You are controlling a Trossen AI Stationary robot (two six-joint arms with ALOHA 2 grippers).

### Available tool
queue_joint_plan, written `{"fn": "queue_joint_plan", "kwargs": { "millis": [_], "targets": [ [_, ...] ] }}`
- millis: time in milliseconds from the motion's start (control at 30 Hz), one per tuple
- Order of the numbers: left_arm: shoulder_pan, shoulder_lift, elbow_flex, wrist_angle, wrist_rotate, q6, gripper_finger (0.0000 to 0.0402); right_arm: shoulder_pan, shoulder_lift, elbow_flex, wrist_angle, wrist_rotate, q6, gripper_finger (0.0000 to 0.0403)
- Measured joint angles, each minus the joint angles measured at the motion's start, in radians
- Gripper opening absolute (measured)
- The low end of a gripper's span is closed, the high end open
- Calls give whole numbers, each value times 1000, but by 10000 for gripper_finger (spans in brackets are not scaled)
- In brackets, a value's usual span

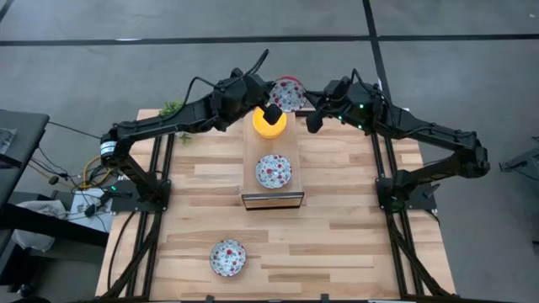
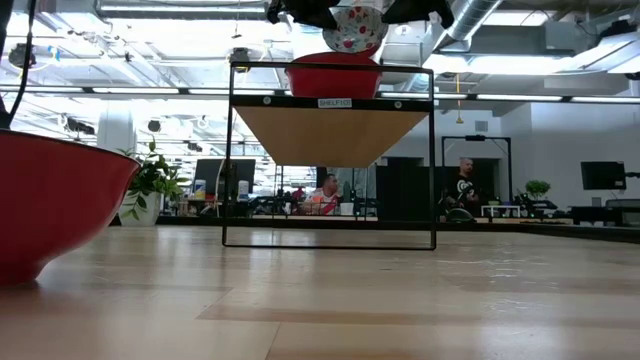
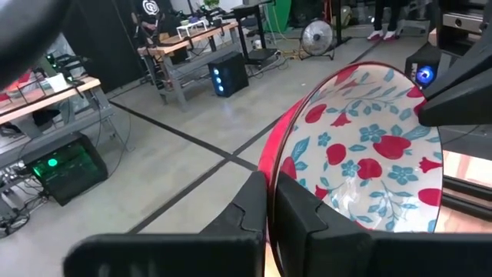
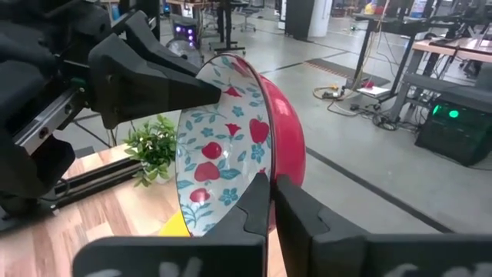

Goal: Pick & Place Mini bowls
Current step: Stack the top red patterned bowl on top of the red patterned bowl on the shelf

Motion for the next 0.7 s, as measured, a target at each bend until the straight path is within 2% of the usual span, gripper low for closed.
{"fn": "queue_joint_plan", "kwargs": {
  "millis": [500,600,700],
  "targets": [
    [-1,0,0,1,11,-2,8,-1,0,0,-3,-27,31,2],
    [-1,-1,0,2,15,-3,8,-1,1,0,-5,-33,52,19],
    [-2,-1,0,8,40,-4,8,-1,2,-1,-9,-34,77,55]
  ]
}}
